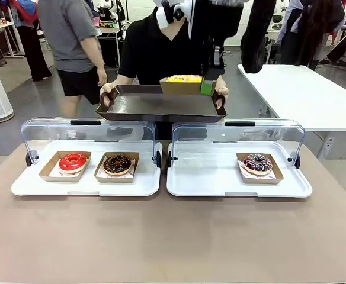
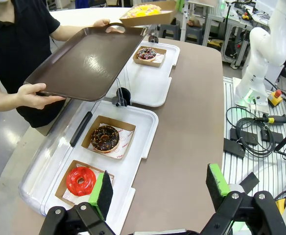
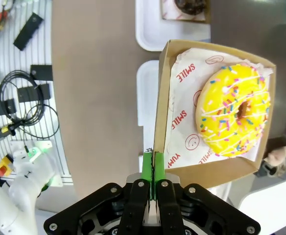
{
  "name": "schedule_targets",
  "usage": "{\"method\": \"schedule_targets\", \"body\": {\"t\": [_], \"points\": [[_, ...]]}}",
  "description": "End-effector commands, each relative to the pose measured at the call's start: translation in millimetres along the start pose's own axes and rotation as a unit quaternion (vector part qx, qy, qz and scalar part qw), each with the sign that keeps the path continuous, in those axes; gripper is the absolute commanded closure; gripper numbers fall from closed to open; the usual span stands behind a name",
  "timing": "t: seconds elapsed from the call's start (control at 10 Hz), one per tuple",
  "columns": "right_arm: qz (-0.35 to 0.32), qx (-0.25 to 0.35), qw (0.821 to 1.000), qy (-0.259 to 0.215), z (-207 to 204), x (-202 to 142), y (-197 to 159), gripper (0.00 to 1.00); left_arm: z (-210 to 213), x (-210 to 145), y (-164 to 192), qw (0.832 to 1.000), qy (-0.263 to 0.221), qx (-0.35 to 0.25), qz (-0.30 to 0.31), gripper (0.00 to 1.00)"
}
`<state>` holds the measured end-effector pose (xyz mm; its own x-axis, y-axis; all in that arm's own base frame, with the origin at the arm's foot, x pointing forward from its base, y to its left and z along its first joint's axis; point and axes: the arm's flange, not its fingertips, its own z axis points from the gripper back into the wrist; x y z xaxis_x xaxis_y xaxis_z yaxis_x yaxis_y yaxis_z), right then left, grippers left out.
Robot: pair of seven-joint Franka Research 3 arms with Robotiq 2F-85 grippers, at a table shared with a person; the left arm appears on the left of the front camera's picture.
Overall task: Provide the desired donut to the person.
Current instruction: Place the picked Paper togo box onto the Handle tray extended by the person.
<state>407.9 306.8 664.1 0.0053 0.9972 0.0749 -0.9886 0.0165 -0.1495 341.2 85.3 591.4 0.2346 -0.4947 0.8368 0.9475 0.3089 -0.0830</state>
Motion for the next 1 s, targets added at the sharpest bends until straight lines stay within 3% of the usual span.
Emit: {"method": "schedule_targets", "body": {"t": [0.0,0.3,0.9], "points": [[-0.007,0.001,1.000,0.017,0,5,-27,0.98,2,2,0,1.000,-0.001,-0.005,0.001,0.00],[-0.003,0.002,1.000,-0.014,-15,-5,-77,0.98,2,2,0,1.000,-0.001,-0.005,0.001,0.00],[-0.001,0.044,0.999,-0.030,-65,-37,-129,0.98,2,2,0,1.000,-0.001,-0.005,0.001,0.00]]}}
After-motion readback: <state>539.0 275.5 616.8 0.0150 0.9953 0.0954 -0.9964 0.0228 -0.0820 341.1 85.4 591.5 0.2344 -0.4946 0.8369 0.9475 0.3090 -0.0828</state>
